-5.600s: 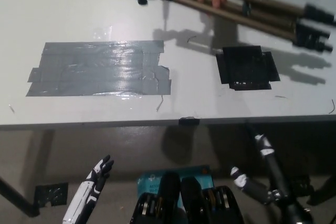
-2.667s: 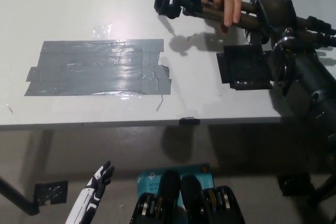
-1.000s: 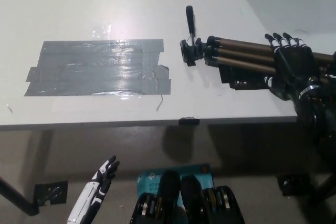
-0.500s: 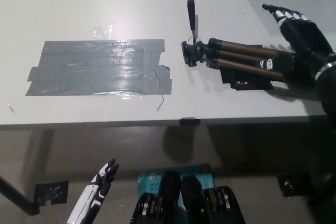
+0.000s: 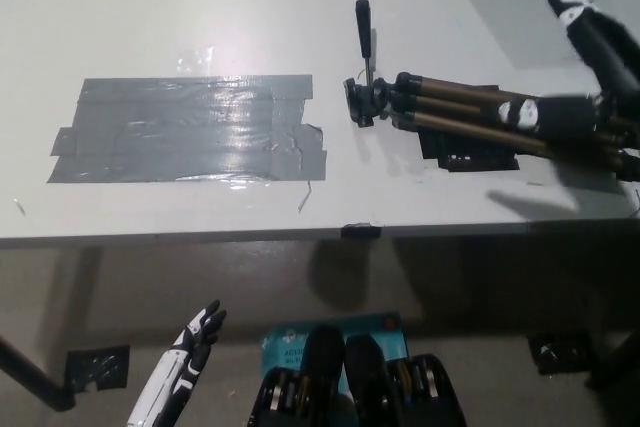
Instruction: A person hands a tripod to the robot which it grabs with its right hand and places in the middle of the table in front of it
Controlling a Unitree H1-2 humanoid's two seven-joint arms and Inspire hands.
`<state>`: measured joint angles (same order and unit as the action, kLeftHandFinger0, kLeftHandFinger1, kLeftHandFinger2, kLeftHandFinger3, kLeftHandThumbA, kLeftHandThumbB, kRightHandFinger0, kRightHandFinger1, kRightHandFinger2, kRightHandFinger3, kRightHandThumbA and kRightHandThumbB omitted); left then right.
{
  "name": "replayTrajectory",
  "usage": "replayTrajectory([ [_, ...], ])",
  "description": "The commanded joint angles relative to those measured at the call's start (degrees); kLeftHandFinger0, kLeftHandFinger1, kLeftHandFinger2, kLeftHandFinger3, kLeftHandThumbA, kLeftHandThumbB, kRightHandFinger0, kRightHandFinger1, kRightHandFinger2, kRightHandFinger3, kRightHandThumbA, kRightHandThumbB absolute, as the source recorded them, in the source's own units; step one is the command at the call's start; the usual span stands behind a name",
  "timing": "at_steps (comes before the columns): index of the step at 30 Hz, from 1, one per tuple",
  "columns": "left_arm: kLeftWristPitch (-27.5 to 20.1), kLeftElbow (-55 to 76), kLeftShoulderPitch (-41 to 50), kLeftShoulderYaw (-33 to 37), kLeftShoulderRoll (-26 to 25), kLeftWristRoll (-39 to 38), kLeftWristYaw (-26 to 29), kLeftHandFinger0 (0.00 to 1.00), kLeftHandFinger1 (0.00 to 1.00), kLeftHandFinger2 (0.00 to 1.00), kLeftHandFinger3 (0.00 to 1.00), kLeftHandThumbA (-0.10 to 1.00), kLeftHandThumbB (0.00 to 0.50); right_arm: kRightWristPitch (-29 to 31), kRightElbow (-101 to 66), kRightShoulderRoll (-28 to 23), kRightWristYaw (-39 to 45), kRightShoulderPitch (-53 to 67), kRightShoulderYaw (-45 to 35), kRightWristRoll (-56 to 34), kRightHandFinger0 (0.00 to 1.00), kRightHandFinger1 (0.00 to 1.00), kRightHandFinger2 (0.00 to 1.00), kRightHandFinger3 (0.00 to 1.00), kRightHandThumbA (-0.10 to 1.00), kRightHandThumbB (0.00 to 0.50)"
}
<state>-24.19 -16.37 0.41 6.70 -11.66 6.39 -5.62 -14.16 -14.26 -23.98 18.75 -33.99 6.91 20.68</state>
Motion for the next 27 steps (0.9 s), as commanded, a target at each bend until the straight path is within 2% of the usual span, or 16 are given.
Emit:
replayTrajectory([
  [1, -2.25, 0.29, -2.62, -0.46, -1.06, -0.57, -0.91, 1.0, 1.0, 1.0, 1.0, 1.0, 0.318, 7.35, -30.51, 12.56, -10.95, 11.56, -4.96, -16.22, 1.0, 1.0, 1.0, 1.0, 0.79, 0.277],
  [2, -2.03, 0.28, -2.63, -0.4, -1.04, -0.49, -0.95, 1.0, 1.0, 1.0, 1.0, 1.0, 0.325, 13.27, -27.72, 15.8, -13.74, 15.63, -3.35, -13.47, 1.0, 1.0, 1.0, 1.0, 0.77, 0.237],
  [3, -1.9, 0.32, -2.6, -0.32, -1.0, -0.5, -1.03, 1.0, 1.0, 1.0, 1.0, 1.0, 0.331, 15.37, -26.28, 17.2, -15.05, 17.38, -2.83, -12.36, 1.0, 1.0, 1.0, 1.0, 0.77, 0.21],
  [5, -2.02, 0.28, -2.63, -0.25, -0.94, -0.71, -1.18, 1.0, 1.0, 1.0, 1.0, 1.0, 0.333, 22.34, -18.46, 23.28, -19.43, 24.47, -2.12, -10.22, 1.0, 1.0, 1.0, 1.0, 0.8, 0.19],
  [8, -1.96, 0.36, -2.73, -0.48, -1.06, -0.74, -1.01, 1.0, 1.0, 1.0, 1.0, 1.0, 0.343, 28.08, -10.78, 26.65, -19.71, 28.26, -3.36, -12.16, 1.0, 1.0, 1.0, 1.0, 0.75, 0.158],
  [10, -2.12, 0.3, -2.91, -0.59, -1.05, -0.74, -0.88, 1.0, 1.0, 1.0, 1.0, 1.0, 0.343, 28.42, -8.71, 28.1, -18.84, 29.47, -4.13, -14.27, 1.0, 1.0, 1.0, 1.0, 0.71, 0.148],
  [13, -1.95, 0.55, -2.99, -0.97, -0.79, -1.1, -0.54, 1.0, 1.0, 1.0, 1.0, 1.0, 0.358, 29.9, -1.67, 30.22, -18.41, 32.94, -5.17, -14.86, 1.0, 1.0, 1.0, 1.0, 0.67, 0.094],
  [18, -2.22, 0.42, -3.01, -1.69, -0.89, -1.87, -0.23, 1.0, 1.0, 1.0, 1.0, 1.0, 0.351, 29.78, 6.8, 30.18, -17.27, 34.11, -5.66, -13.74, 1.0, 1.0, 1.0, 1.0, 0.75, 0.104],
  [22, -2.03, 0.85, -2.77, -1.94, -0.98, -1.85, -0.27, 1.0, 1.0, 1.0, 1.0, 1.0, 0.354, 28.64, 10.17, 30.7, -16.34, 34.13, -5.19, -13.22, 1.0, 1.0, 1.0, 1.0, 0.76, 0.08],
  [25, -2.31, 0.6, -3.24, -2.1, -0.88, -1.72, -0.17, 1.0, 1.0, 1.0, 1.0, 1.0, 0.358, 28.78, 11.54, 30.52, -16.1, 33.75, -4.68, -12.45, 1.0, 1.0, 1.0, 1.0, 0.78, 0.111],
  [27, -2.61, 0.53, -3.13, -2.2, -0.94, -1.71, -0.09, 1.0, 1.0, 1.0, 1.0, 1.0, 0.351, 28.28, 11.77, 30.55, -16.09, 33.88, -4.47, -12.07, 1.0, 1.0, 1.0, 1.0, 0.78, 0.107],
])
